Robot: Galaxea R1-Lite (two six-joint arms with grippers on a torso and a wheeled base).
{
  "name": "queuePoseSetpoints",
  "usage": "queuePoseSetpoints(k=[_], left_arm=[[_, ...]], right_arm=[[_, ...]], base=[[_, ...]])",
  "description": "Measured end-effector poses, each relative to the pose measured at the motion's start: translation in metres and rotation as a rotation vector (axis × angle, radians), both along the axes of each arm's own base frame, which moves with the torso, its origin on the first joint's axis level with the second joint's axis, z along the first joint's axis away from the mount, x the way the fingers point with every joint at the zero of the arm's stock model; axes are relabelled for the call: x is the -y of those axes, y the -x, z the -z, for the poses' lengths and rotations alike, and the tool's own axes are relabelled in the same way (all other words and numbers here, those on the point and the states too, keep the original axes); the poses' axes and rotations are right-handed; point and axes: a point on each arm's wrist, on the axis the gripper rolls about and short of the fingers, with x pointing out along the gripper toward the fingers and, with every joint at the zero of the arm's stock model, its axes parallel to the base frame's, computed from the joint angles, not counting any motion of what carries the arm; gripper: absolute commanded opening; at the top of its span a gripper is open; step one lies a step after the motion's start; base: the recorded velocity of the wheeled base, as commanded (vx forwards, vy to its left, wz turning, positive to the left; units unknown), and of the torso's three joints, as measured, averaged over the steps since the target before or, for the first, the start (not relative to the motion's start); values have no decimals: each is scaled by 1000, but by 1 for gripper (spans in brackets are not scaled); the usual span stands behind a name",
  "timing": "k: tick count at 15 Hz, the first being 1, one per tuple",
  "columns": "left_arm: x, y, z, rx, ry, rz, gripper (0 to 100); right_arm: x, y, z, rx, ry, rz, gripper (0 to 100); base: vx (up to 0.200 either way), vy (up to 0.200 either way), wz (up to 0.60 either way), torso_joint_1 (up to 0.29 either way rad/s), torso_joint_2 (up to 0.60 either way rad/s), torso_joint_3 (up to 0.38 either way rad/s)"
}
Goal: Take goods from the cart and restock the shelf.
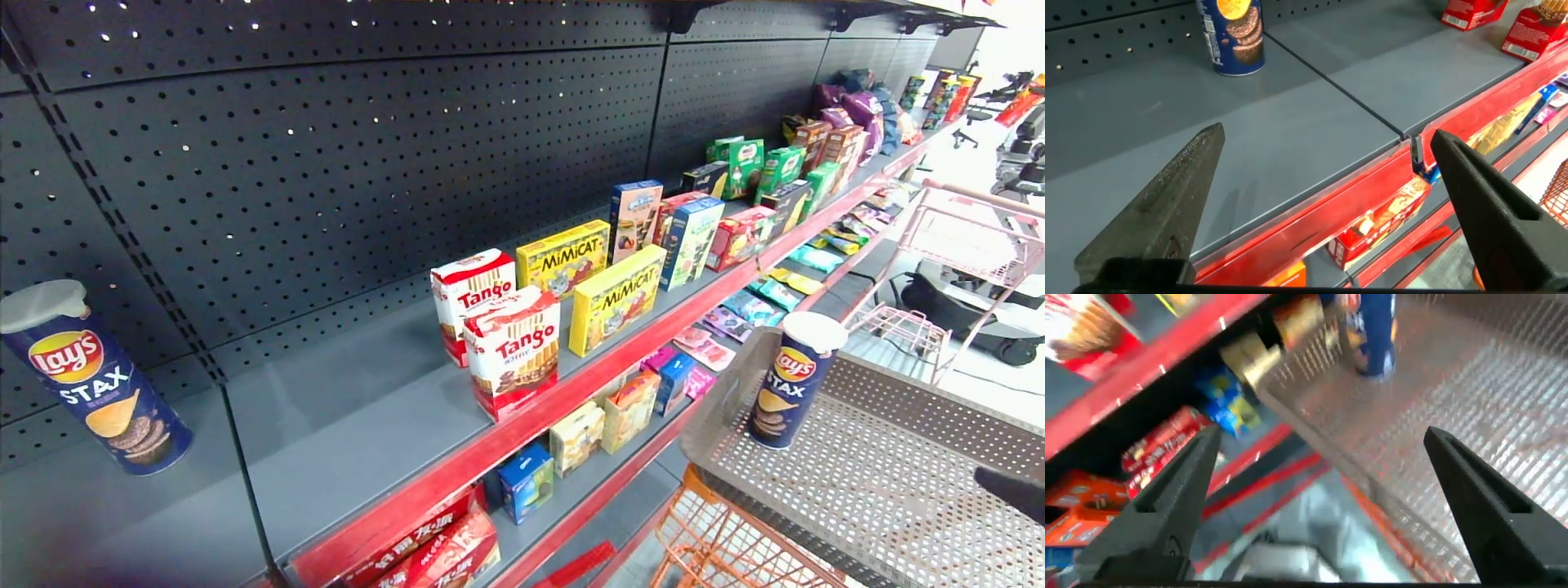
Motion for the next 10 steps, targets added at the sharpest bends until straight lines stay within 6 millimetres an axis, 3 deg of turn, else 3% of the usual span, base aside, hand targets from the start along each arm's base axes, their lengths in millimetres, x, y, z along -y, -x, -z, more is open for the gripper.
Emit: queuePoseSetpoints(k=[6,10], left_arm=[[0,0,0,0,0,0,100],[0,0,0,-1,0,0,100]], right_arm=[[15,-68,14,-220,17,73,100],[18,-87,24,-285,68,19,100]], base=[[0,0,0,0,0,0],[0,0,0,0,0,0]])
